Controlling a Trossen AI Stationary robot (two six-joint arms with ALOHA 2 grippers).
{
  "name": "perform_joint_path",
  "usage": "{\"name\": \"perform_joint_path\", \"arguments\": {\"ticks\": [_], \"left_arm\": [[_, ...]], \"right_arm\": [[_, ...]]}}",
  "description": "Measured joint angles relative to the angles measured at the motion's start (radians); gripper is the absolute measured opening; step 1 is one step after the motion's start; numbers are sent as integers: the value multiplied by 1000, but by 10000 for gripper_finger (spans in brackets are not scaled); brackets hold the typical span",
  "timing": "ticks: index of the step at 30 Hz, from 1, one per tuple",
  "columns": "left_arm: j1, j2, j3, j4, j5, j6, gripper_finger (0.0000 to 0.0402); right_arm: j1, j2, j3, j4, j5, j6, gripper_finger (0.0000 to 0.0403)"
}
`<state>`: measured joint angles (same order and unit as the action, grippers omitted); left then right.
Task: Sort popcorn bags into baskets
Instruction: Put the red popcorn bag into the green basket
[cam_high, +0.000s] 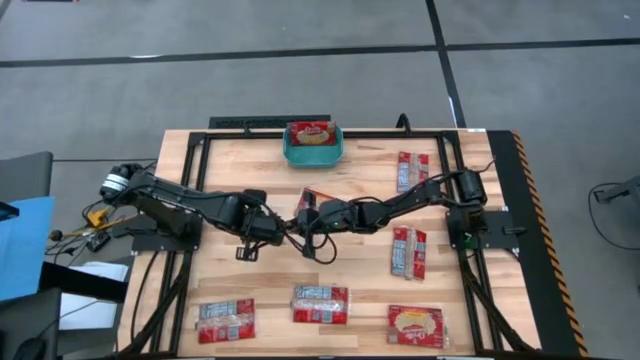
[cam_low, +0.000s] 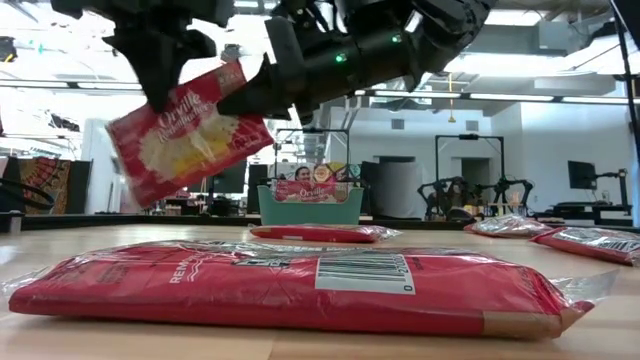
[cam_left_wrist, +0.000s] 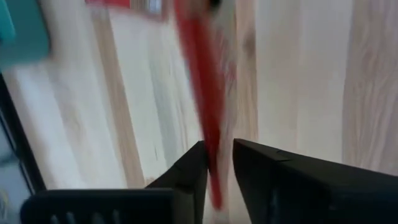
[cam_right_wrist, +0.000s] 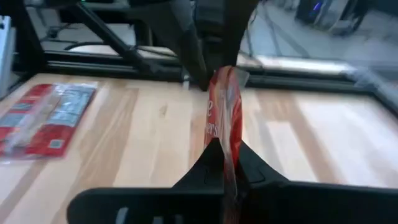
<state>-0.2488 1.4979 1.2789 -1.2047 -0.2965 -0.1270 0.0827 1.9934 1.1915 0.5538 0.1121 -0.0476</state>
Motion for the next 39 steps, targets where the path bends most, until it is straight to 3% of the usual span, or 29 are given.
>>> {"name": "perform_joint_path", "arguments": {"ticks": [4,10,19,24,28,30,34,39], "left_arm": [[-15,-61,-34,-10,-18,-66,100],[-32,-194,-139,40,-130,-149,145],[-33,-430,-312,354,-162,-96,168],[-32,-491,-363,572,-94,-11,121],[-30,-496,-370,593,-62,34,31],[-27,-496,-370,587,-70,39,15],[-3,-496,-370,582,-102,90,8],[119,-496,-371,585,-126,154,5]], "right_arm": [[16,-1,-76,164,21,-5,10],[20,-1,-229,524,22,17,9],[14,-3,-335,784,-34,10,8],[14,-3,-339,811,-42,10,8],[7,-3,-339,807,-46,13,8],[6,-3,-339,806,-40,13,12],[-5,-9,-339,779,2,34,66],[-17,-123,-371,501,158,95,163]]}}
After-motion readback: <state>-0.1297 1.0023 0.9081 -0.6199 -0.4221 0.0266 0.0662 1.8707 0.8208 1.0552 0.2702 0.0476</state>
